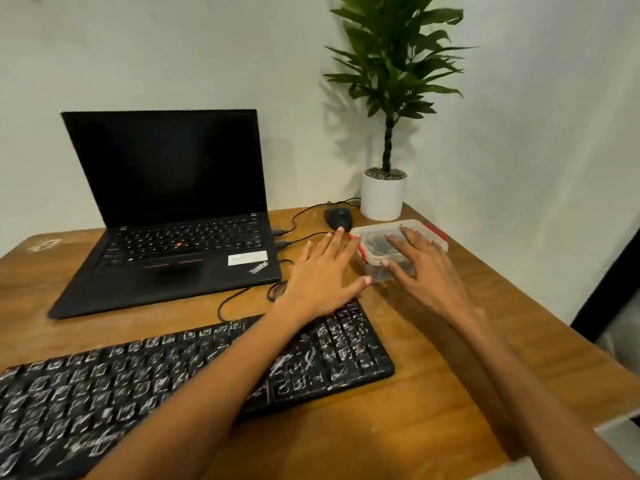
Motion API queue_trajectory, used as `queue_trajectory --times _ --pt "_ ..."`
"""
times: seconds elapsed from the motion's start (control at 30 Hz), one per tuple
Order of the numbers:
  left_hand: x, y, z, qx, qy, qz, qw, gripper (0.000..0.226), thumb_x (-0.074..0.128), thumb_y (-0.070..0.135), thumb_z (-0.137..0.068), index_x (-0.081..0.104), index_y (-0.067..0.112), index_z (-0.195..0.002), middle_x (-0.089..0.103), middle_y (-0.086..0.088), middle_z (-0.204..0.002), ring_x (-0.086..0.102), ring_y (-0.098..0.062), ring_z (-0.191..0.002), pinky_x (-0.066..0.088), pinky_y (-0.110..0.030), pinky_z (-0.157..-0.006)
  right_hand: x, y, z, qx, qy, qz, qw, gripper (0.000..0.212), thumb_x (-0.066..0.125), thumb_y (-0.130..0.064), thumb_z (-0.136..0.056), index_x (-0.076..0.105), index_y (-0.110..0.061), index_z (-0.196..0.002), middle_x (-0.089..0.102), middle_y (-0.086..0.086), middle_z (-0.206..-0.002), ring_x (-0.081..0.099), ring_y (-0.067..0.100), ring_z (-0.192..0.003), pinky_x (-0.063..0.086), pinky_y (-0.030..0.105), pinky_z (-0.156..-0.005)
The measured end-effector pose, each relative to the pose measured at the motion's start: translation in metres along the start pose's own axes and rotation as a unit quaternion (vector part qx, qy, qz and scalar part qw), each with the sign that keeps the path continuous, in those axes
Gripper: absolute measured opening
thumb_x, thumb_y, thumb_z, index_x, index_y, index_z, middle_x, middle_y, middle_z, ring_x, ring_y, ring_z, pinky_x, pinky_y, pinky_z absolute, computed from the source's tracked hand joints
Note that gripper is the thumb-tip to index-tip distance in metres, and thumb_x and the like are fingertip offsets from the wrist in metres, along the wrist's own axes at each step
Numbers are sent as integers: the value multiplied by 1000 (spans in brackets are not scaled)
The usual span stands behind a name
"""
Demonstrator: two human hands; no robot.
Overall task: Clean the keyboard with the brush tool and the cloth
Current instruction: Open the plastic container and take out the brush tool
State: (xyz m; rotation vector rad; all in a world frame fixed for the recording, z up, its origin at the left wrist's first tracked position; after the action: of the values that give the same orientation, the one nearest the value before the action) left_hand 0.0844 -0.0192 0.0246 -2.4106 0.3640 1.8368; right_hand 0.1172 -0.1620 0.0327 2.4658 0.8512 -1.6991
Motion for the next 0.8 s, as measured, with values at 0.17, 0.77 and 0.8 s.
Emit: queue_trajectory --times 0.17,0.77,0.8 --pt "7 0 -34 1 -9 -9 1000 69 24 61 -91 1 28 -148 -3 -4 -157 1 -19 -144 4 -43 -116 -4 38 -21 40 10 20 999 61 31 -59 -90 33 -27 -141 21 3 -153 16 19 -142 14 43 -115" --pt "21 -26 -57 -168 95 429 883 26 56 23 -90 67 17 -113 69 2 -106 61 -10 -96 50 -29 -83 15 126 -45 256 133 -410 865 22 55 -16 -90 67 -13 -109 68 6 -110 64 20 -94 54 41 -85" --pt "28 -27 -55 -198 81 490 845 25 57 18 -90 66 13 -113 69 -3 -103 62 -16 -93 51 -36 -84 17 129 -46 262 133 -418 860 21 55 -15 -90 68 -14 -107 67 6 -109 64 21 -94 54 40 -85"
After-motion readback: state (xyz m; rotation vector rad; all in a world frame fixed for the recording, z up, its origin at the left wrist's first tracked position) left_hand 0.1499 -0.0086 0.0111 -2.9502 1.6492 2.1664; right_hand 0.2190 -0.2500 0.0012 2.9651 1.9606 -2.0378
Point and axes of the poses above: each hand's wrist, its own z-axis away from the middle knuckle, its own x-axis out of the palm, y = z × x, the point moved 9 cm from there along -z, towards the middle knuckle
